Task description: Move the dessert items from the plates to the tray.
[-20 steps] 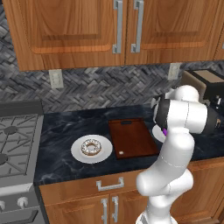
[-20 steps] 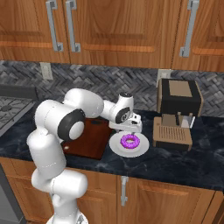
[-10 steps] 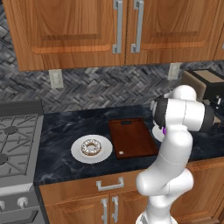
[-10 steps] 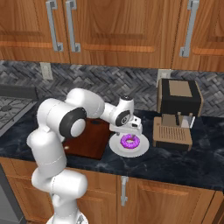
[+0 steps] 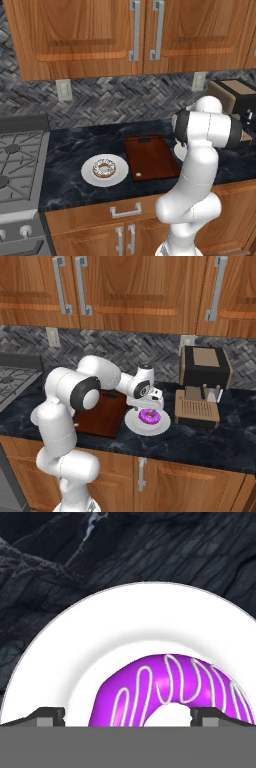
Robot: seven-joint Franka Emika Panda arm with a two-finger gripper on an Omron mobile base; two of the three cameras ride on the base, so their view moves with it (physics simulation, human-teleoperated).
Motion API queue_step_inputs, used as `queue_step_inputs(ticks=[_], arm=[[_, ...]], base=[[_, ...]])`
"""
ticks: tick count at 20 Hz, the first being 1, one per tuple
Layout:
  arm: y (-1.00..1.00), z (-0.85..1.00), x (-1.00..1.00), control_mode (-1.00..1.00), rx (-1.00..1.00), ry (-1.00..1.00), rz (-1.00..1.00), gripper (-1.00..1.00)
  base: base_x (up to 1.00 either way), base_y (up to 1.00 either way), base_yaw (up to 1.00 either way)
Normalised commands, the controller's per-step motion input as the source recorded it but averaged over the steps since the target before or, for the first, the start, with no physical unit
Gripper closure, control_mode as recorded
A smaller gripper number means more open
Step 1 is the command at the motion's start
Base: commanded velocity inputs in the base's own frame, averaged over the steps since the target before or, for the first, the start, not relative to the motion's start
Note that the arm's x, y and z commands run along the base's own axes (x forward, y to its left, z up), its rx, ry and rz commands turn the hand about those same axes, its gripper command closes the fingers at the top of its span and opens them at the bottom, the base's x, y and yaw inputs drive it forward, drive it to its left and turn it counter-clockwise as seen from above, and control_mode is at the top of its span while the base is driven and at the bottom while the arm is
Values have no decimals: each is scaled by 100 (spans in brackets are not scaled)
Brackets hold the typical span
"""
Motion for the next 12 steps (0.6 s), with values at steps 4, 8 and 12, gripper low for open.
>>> queue_step_inputs(ticks=[4, 8, 12], arm=[[0, -10, -24, -100, 0, 8, -8, -100], [0, -2, -24, -100, 1, 4, -8, -100], [0, 0, -11, -100, 2, 1, -6, -100]], base=[[0, 0, 0], [0, 0, 0], [0, 0, 0]])
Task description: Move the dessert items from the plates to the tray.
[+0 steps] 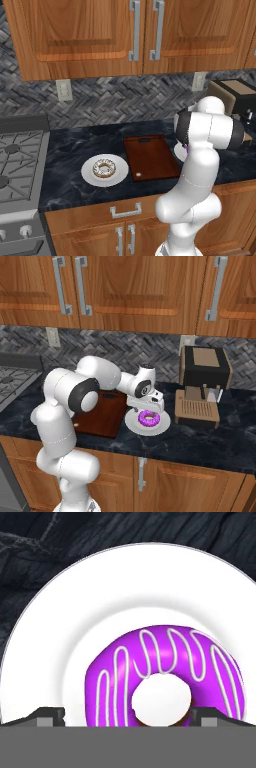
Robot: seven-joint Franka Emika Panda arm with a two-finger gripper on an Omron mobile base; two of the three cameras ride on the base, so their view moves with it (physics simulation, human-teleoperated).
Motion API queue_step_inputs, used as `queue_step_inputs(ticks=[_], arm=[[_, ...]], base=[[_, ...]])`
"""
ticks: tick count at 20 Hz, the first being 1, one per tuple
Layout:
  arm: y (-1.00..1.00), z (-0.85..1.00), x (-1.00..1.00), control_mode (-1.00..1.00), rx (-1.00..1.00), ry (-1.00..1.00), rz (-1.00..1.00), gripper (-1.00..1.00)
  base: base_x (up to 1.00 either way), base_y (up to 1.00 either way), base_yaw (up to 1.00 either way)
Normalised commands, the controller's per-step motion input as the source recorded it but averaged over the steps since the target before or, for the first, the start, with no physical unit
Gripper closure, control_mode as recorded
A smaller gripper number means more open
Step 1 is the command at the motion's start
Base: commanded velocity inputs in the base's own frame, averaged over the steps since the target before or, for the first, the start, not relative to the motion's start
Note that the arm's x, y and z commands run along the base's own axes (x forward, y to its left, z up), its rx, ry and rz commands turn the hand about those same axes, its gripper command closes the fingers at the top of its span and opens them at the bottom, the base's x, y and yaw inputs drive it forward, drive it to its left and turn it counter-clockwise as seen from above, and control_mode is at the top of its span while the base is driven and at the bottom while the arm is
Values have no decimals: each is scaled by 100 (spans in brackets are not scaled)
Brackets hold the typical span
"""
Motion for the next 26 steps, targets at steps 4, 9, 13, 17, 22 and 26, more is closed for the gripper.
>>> queue_step_inputs(ticks=[4, 9, 13, 17, 22, 26], arm=[[3, 3, 5, -100, 0, 0, -1, -100], [6, 1, 8, -100, 0, 0, 0, -100], [13, -13, 0, -100, 0, 4, 0, -100], [0, -17, 0, -100, 0, 5, 0, -100], [-4, -22, 0, -100, 0, 1, 0, -100], [-1, -23, -1, -100, 0, 1, 0, -100]], base=[[0, 0, 0], [0, 0, 0], [0, 0, 0], [0, 0, 0], [0, 0, 0], [0, 0, 0]])
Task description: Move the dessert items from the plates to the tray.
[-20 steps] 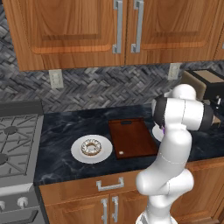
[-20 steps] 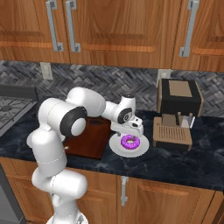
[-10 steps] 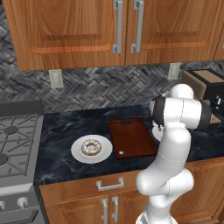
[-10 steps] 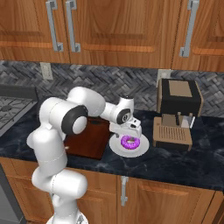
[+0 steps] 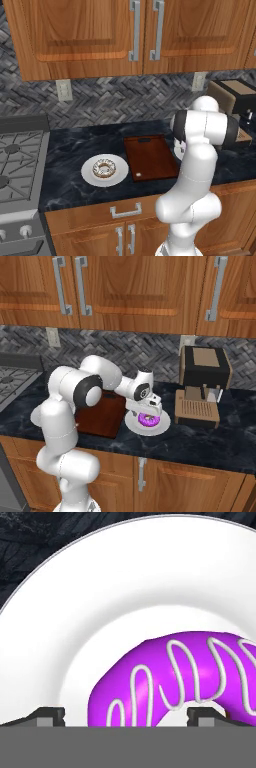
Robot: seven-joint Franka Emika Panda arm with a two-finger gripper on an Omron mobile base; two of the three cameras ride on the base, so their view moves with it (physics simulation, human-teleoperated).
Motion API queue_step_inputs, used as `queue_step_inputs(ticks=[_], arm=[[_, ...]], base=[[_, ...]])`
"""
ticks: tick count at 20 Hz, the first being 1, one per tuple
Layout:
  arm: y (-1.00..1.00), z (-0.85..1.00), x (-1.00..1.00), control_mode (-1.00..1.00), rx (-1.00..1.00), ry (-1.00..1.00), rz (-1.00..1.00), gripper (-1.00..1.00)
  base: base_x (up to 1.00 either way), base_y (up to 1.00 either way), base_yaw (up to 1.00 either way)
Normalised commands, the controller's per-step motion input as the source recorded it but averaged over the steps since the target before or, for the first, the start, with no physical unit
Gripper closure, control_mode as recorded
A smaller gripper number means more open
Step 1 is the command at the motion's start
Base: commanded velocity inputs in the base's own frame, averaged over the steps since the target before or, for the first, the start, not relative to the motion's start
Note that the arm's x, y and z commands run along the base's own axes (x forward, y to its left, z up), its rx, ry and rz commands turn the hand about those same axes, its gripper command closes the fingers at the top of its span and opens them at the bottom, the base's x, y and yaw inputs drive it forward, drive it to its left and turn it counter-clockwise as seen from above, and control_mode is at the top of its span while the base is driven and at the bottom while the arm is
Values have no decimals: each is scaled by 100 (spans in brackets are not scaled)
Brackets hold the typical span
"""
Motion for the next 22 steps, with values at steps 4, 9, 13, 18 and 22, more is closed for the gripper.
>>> queue_step_inputs(ticks=[4, 9, 13, 18, 22], arm=[[2, -20, 0, -100, 0, 1, 0, -100], [6, -4, 1, -100, 0, 0, 0, 100], [0, 0, 0, -100, 0, -1, 0, 100], [17, 23, 0, -100, 0, 0, -1, 100], [31, 29, -2, -100, 0, -3, 0, 100]], base=[[0, 0, 0], [0, 0, 0], [0, 0, 0], [0, 0, 0], [0, 0, 0]])
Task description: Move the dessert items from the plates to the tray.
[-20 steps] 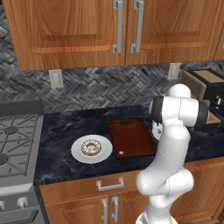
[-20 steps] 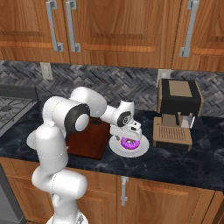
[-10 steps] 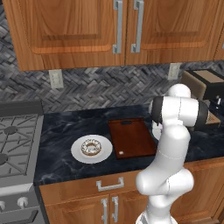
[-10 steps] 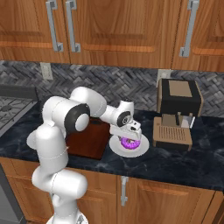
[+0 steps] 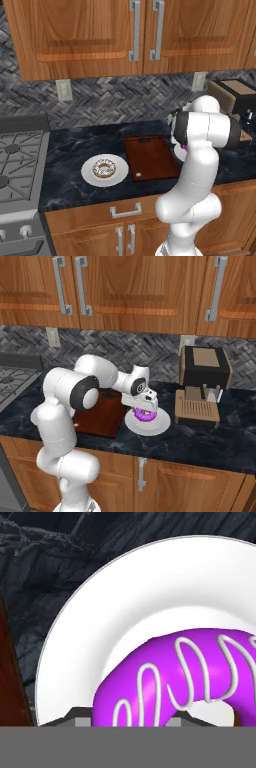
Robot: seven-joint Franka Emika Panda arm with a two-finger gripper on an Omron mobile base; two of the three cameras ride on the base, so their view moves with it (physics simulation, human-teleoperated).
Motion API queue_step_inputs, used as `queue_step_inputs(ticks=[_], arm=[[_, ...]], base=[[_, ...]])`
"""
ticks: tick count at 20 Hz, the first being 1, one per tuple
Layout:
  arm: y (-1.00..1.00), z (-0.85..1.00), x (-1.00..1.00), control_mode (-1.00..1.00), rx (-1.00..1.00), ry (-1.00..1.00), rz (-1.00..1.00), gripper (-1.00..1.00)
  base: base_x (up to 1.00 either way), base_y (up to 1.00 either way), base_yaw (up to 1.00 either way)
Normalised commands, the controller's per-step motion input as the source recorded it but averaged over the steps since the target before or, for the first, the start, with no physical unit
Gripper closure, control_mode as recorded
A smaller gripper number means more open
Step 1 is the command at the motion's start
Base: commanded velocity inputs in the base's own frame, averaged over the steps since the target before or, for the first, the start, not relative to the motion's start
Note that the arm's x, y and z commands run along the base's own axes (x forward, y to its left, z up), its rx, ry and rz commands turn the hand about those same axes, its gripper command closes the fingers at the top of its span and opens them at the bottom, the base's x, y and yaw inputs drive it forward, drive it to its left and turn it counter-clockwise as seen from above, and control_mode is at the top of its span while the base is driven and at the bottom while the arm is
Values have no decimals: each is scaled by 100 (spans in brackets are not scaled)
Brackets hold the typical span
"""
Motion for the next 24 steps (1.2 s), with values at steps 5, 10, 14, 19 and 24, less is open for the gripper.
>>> queue_step_inputs(ticks=[5, 10, 14, 19, 24], arm=[[30, 46, -23, -100, 0, -4, 0, 100], [42, 39, -9, -100, -4, 0, 0, 100], [84, 7, 10, -100, -8, 0, -4, 100], [74, 0, 15, -100, -3, 1, -4, 100], [46, 0, 46, -100, -3, 0, 0, 100]], base=[[0, 0, 0], [0, 0, 0], [0, 0, 0], [0, 0, 0], [0, 0, 0]])
